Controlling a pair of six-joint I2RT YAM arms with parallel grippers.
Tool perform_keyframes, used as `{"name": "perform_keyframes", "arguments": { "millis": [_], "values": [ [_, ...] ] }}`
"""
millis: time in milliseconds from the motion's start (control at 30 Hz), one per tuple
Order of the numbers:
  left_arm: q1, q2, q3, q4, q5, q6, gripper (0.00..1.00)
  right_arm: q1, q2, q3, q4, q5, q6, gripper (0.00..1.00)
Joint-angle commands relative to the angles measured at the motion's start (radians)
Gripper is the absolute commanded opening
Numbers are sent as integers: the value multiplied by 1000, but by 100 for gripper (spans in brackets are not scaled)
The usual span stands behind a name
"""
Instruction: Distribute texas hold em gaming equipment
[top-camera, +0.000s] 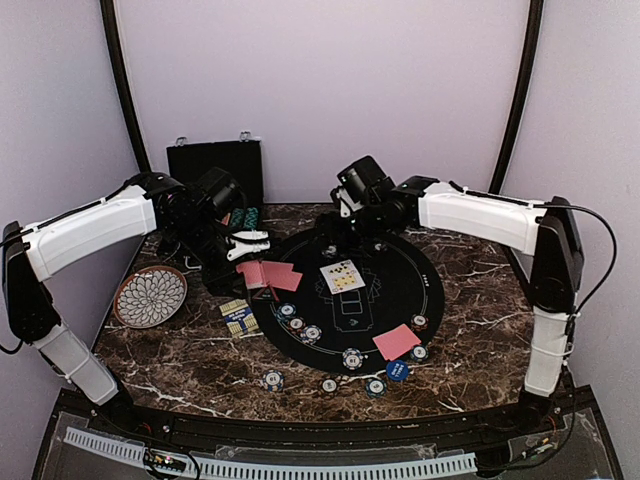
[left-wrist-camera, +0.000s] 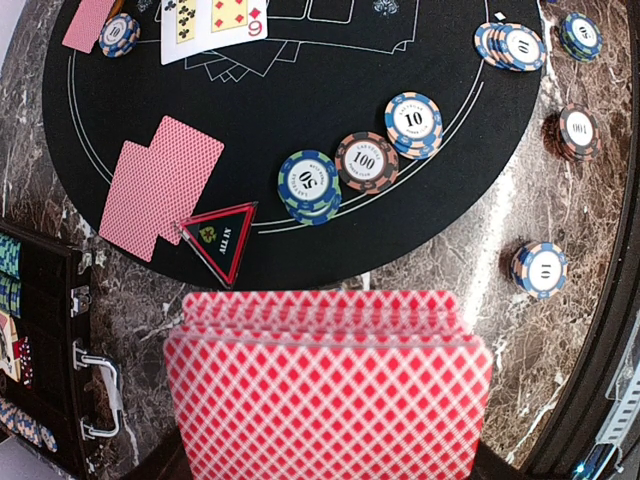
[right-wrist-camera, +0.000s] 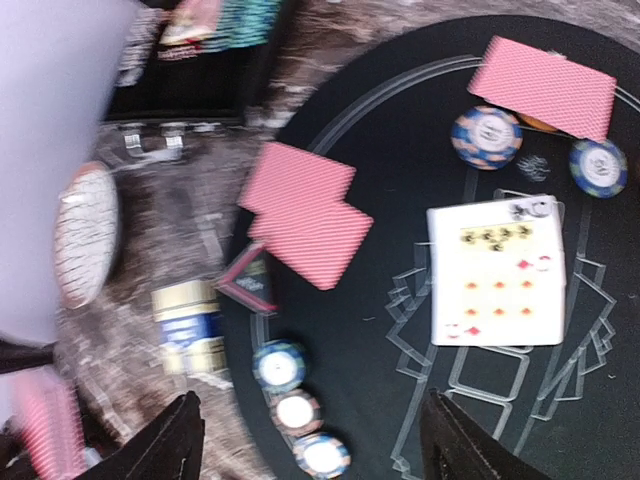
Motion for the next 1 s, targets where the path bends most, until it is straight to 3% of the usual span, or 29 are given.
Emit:
{"name": "perform_keyframes", "arguments": {
  "millis": [0,133,500,667,967],
  "values": [
    [4,-33,31,-11,20,1,0,-4,-53,-132,242,-250,113,77],
    [4,-27,40,-9,22,1,0,9,-78,-276,451,-415,233,80],
    [4,-13,69,-16,32,-8,0,52,-21,-399,889,-605,495,82],
    [4,-12,66,-13,34,-9,0,71,6,-409,994,-628,565,82],
    [3,-13,65,-8,39,-12,0,89,71,-338,1027,-643,606,81]
  ]
}}
